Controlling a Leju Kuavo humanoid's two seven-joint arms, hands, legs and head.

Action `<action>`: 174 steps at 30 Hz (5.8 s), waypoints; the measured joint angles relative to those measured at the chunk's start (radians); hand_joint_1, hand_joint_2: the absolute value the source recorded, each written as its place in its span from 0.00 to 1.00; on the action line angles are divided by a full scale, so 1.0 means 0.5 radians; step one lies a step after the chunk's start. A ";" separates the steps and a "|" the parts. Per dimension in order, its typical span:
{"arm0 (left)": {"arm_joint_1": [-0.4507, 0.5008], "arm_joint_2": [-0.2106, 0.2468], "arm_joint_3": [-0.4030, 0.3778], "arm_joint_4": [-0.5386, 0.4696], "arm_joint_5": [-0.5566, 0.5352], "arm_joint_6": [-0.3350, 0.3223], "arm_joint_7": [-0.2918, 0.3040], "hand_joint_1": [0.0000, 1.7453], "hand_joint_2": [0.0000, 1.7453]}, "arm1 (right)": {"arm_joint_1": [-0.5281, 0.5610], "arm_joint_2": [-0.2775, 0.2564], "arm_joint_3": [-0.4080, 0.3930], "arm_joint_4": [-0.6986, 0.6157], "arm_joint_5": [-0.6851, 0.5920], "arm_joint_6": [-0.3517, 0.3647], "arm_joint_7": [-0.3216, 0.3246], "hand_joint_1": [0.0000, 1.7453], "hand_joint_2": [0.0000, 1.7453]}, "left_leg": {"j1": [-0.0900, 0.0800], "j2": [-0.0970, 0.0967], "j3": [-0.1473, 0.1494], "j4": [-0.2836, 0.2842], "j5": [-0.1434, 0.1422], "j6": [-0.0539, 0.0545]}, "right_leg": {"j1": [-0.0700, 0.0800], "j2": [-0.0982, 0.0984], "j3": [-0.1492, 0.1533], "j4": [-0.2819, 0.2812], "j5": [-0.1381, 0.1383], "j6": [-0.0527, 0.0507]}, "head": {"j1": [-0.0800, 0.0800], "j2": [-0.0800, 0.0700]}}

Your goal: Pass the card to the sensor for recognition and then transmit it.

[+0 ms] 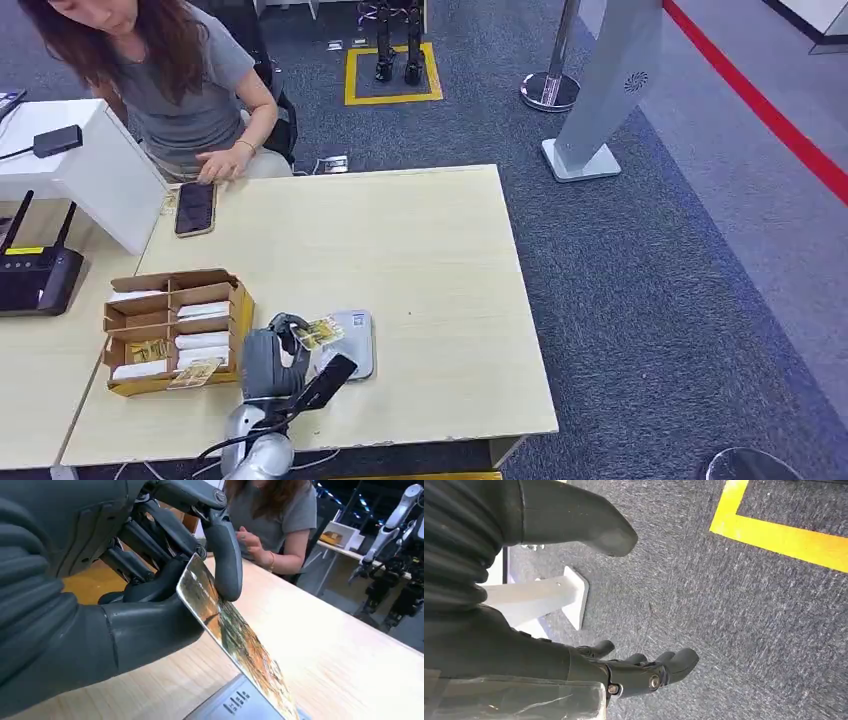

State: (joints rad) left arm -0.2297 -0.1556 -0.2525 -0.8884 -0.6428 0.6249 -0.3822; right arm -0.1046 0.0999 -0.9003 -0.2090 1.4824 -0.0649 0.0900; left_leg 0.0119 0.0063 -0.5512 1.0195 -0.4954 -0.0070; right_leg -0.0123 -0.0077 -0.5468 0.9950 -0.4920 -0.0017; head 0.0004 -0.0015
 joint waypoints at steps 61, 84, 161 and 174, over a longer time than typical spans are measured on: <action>-0.144 0.010 -0.254 0.304 -0.054 -0.083 0.252 1.00 1.00 | -0.024 -0.001 0.056 0.000 -0.039 0.005 0.023 0.00 1.00 | 0.000 0.000 0.000 0.000 0.001 0.001 | 0.000 0.000 0.001 0.000 0.001 -0.001 | -0.001 0.000; -0.030 -0.024 0.202 -0.424 -0.630 0.021 -0.043 1.00 1.00 | -0.021 -0.001 0.094 0.000 -0.051 0.010 0.021 0.00 1.00 | 0.001 0.000 0.000 0.000 0.004 -0.002 | 0.001 0.000 0.001 0.002 0.001 -0.002 | -0.001 0.000; -0.990 0.738 0.977 0.255 -0.746 0.021 0.253 0.00 1.00 | -0.043 -0.001 0.189 0.000 -0.117 0.058 0.047 0.00 1.00 | 0.002 0.001 -0.002 0.000 0.011 -0.007 | 0.001 0.002 -0.005 0.007 0.006 -0.009 | 0.000 0.000; -0.687 0.717 0.773 -0.182 0.065 -0.085 0.220 0.00 1.00 | -0.031 -0.001 0.193 0.000 -0.202 0.027 0.030 0.00 1.00 | 0.002 0.001 -0.003 0.000 0.011 -0.007 | 0.001 0.003 -0.006 0.007 0.006 -0.009 | 0.000 0.000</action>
State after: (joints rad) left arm -0.5733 0.2029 0.1340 -0.9793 -0.6105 0.5822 -0.2724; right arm -0.1203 0.0996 -0.8038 -0.2090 1.3814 -0.0515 0.1049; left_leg 0.0128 0.0070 -0.5527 1.0194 -0.4901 -0.0107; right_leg -0.0117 -0.0064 -0.5499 0.9982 -0.4890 -0.0060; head 0.0004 -0.0015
